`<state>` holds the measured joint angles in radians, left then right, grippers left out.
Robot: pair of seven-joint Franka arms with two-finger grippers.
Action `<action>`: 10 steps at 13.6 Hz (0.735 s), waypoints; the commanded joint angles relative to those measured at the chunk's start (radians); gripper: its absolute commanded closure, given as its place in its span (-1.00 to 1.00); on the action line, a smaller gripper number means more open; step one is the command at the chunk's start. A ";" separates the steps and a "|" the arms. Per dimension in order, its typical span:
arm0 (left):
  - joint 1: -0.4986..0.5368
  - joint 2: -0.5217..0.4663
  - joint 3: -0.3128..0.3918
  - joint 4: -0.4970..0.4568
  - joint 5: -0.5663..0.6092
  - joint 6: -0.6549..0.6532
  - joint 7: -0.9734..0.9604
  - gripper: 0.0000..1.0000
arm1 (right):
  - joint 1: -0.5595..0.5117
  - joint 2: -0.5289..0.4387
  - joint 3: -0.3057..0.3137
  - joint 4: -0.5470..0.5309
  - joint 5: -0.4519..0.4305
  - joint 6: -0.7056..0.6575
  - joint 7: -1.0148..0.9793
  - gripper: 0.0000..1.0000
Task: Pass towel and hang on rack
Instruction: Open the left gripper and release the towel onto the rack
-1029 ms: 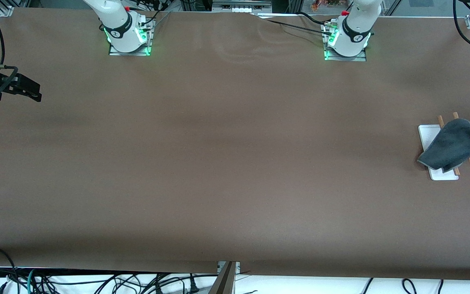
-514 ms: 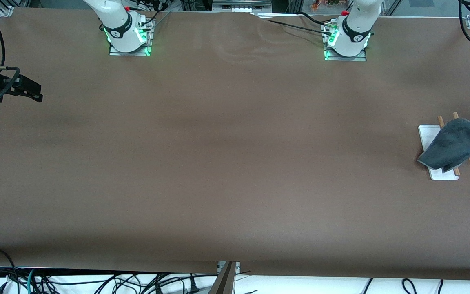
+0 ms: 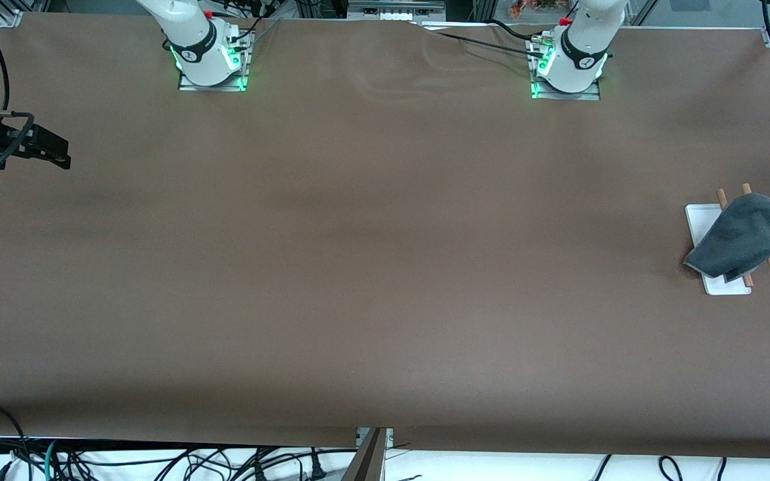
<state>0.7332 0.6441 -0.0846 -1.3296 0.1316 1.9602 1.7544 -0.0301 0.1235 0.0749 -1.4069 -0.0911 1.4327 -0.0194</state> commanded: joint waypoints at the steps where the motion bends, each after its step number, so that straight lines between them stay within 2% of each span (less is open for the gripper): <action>1: -0.004 -0.116 -0.017 -0.008 -0.070 -0.116 -0.051 -1.00 | -0.007 0.001 0.000 0.005 0.005 0.005 -0.020 -1.00; 3: -0.030 -0.165 -0.049 -0.008 -0.096 -0.225 -0.169 -1.00 | -0.007 0.001 0.002 0.005 0.004 0.005 -0.020 -1.00; 6: -0.063 -0.242 -0.159 -0.008 -0.083 -0.401 -0.495 -1.00 | -0.005 0.004 0.002 0.005 0.004 0.005 -0.020 -1.00; 8: -0.106 -0.282 -0.220 -0.008 -0.081 -0.475 -0.698 -1.00 | -0.005 0.004 0.002 0.006 0.004 0.005 -0.020 -1.00; 10: -0.174 -0.310 -0.248 -0.008 -0.079 -0.527 -0.855 -1.00 | -0.005 0.004 0.002 0.006 0.004 0.005 -0.020 -1.00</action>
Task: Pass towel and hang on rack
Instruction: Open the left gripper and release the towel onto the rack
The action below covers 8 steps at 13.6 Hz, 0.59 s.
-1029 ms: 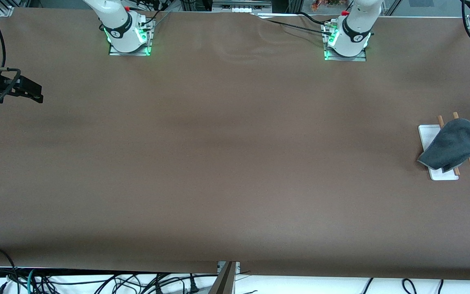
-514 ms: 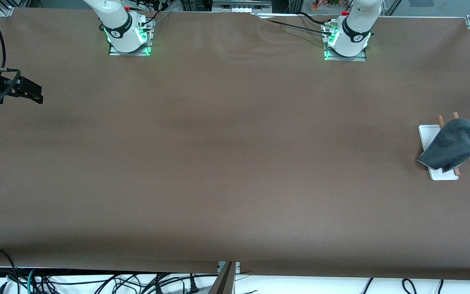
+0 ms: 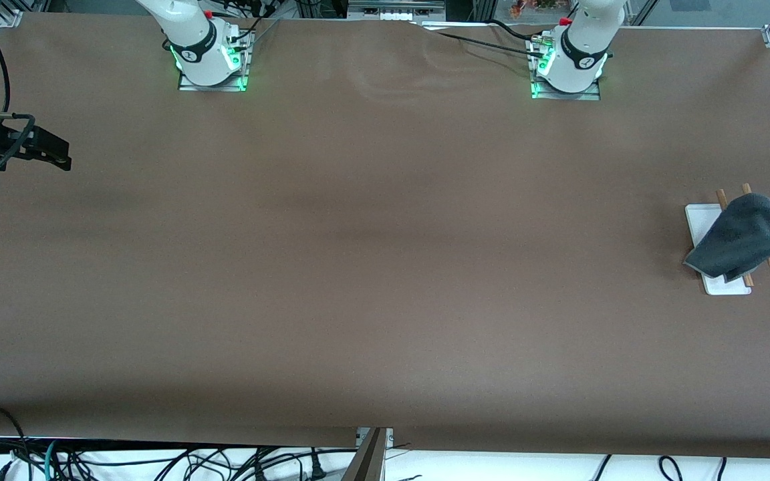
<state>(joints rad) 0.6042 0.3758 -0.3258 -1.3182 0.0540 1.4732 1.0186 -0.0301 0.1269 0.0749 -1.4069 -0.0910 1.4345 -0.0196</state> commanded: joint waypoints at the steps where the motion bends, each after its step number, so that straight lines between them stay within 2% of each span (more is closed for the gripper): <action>1: -0.097 -0.060 -0.009 -0.019 0.024 -0.063 -0.193 -1.00 | -0.005 0.000 0.002 0.006 0.005 0.003 -0.020 -1.00; 4: -0.246 -0.101 -0.012 -0.019 0.107 -0.135 -0.429 -1.00 | -0.005 0.002 0.002 0.006 0.005 0.003 -0.020 -1.00; 6: -0.297 -0.104 -0.012 -0.019 0.107 -0.186 -0.576 -1.00 | -0.005 0.002 0.002 0.006 0.005 0.003 -0.020 -1.00; 8: -0.319 -0.150 -0.004 -0.042 0.093 -0.200 -0.653 -1.00 | -0.005 0.000 0.002 0.006 0.005 0.003 -0.020 -1.00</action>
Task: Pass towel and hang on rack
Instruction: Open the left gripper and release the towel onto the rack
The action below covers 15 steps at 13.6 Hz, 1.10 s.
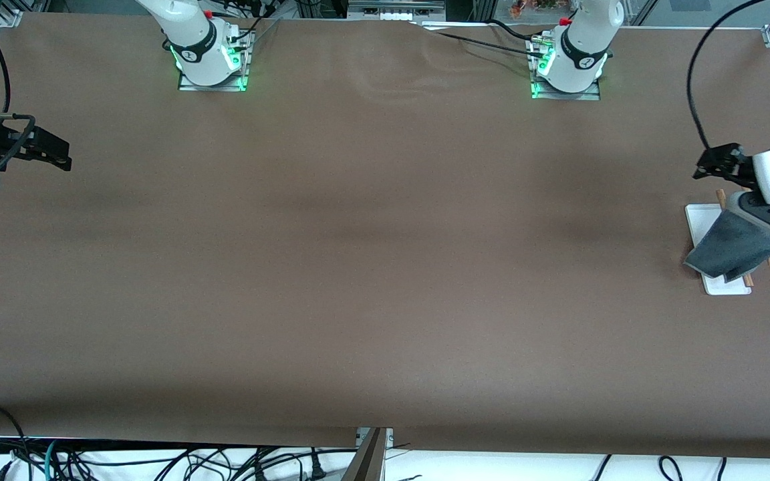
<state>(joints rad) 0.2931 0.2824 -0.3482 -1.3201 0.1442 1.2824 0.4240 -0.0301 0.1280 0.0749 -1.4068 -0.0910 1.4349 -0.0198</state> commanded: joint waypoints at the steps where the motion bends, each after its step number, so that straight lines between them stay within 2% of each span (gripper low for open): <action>1: -0.061 -0.080 0.032 -0.054 0.012 -0.011 -0.082 -1.00 | -0.005 0.001 0.002 0.006 0.005 0.002 -0.020 -1.00; 3: -0.223 -0.112 0.214 -0.082 -0.003 0.003 -0.161 -1.00 | -0.005 0.001 0.002 0.006 0.005 0.004 -0.020 -1.00; 4: -0.253 -0.149 0.268 -0.143 -0.032 0.090 -0.194 -1.00 | -0.005 0.001 0.002 0.006 0.005 0.004 -0.020 -1.00; 6: -0.284 -0.303 0.356 -0.372 -0.118 0.329 -0.307 -1.00 | -0.005 0.001 0.002 0.006 0.005 0.004 -0.020 -1.00; 7: -0.304 -0.369 0.374 -0.468 -0.132 0.395 -0.371 -1.00 | -0.005 0.001 0.002 0.006 0.005 0.002 -0.020 -1.00; 8: -0.324 -0.390 0.379 -0.488 -0.132 0.399 -0.401 -1.00 | -0.005 0.001 0.002 0.006 0.005 0.004 -0.020 -1.00; 15: -0.336 -0.385 0.382 -0.478 -0.117 0.376 -0.396 -1.00 | -0.007 0.001 0.002 0.006 0.005 0.004 -0.020 -1.00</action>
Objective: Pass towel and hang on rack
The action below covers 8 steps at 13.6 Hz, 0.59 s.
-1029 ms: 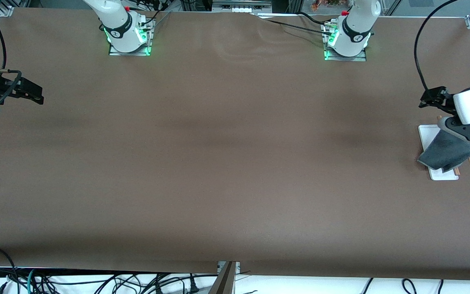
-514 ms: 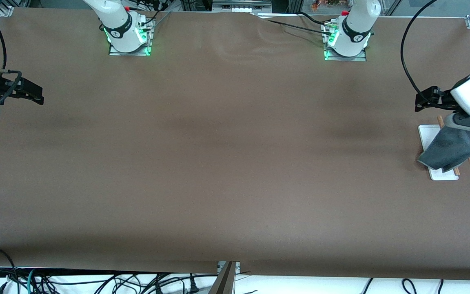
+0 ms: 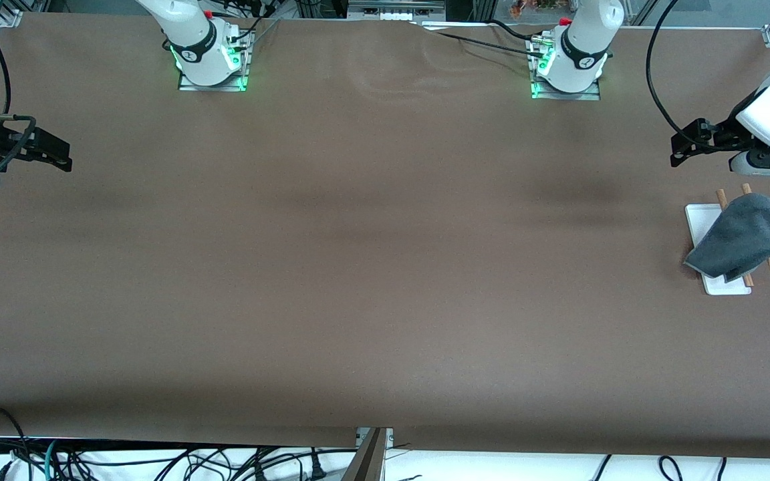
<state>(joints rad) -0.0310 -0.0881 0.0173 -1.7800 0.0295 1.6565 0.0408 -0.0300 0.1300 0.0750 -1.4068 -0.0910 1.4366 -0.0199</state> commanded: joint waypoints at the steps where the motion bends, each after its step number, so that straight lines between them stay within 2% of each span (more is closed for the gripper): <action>1: -0.012 -0.012 0.016 -0.004 0.012 -0.013 -0.015 -1.00 | -0.007 -0.001 0.002 0.006 0.005 0.002 -0.020 -1.00; 3: -0.007 0.037 0.016 0.060 0.016 -0.047 -0.013 -1.00 | -0.005 -0.001 0.002 0.006 0.005 0.002 -0.020 -1.00; 8: -0.003 0.048 0.016 0.070 0.016 -0.050 -0.012 -1.00 | -0.005 -0.001 0.002 0.006 0.007 0.002 -0.020 -1.00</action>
<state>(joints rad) -0.0299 -0.0595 0.0299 -1.7485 0.0322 1.6319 0.0407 -0.0300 0.1301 0.0750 -1.4069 -0.0910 1.4368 -0.0199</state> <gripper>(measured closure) 0.000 0.000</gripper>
